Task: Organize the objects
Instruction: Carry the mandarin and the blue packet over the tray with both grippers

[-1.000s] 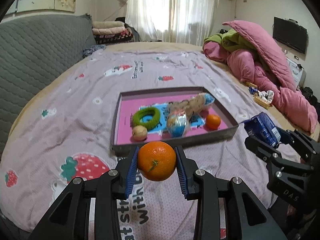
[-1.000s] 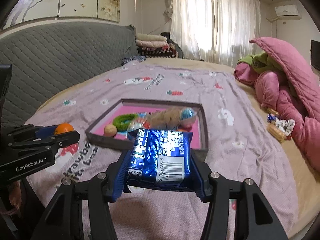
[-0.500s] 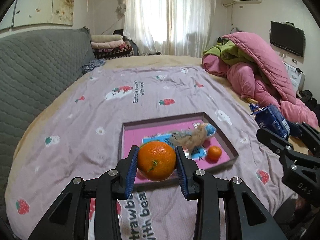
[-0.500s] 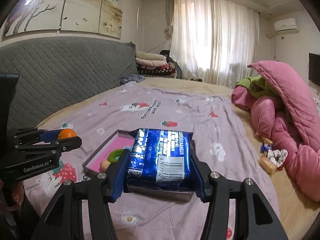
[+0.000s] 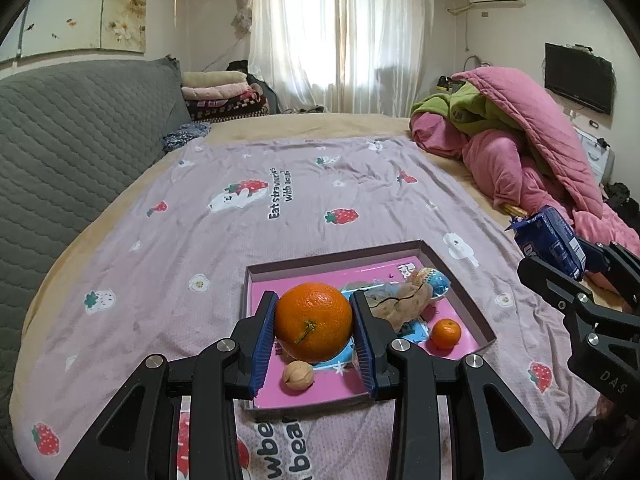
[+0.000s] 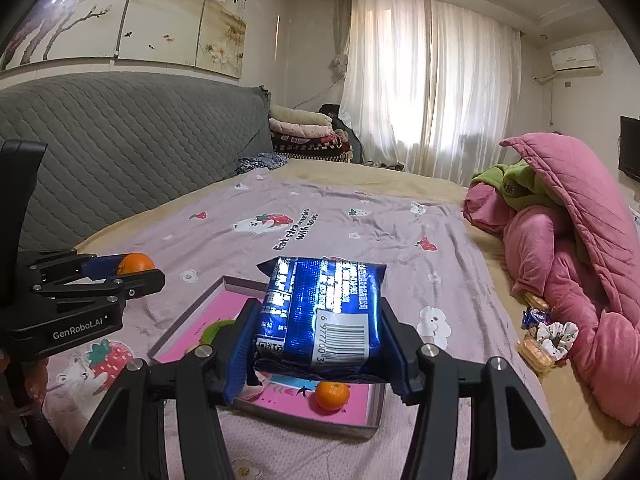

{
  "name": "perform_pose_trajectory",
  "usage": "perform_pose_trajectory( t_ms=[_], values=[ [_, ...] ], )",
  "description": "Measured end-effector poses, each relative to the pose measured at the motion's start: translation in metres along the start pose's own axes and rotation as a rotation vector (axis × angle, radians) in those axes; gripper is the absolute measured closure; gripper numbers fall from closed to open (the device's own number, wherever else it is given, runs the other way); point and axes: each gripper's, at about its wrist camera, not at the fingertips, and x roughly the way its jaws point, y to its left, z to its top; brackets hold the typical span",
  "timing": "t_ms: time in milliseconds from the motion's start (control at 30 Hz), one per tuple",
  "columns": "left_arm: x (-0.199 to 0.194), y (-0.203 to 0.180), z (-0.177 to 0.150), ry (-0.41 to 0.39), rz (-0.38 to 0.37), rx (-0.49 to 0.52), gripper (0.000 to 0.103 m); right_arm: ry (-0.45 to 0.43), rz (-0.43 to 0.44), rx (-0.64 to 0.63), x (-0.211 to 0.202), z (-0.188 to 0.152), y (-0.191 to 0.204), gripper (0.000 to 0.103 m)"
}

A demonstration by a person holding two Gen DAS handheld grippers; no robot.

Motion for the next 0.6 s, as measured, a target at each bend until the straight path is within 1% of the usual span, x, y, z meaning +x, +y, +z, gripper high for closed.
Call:
perform_pose_trajectory(
  t_ms=[267, 600],
  values=[
    [0.029, 0.0, -0.01, 0.033, -0.002, -0.008, 0.066, 0.024, -0.011, 0.023, 0.024, -0.011, -0.013, 0.047],
    [0.066, -0.001, -0.043, 0.104, -0.014, -0.018, 0.066, 0.108, -0.012, 0.041, 0.056, -0.043, -0.026, 0.047]
  ],
)
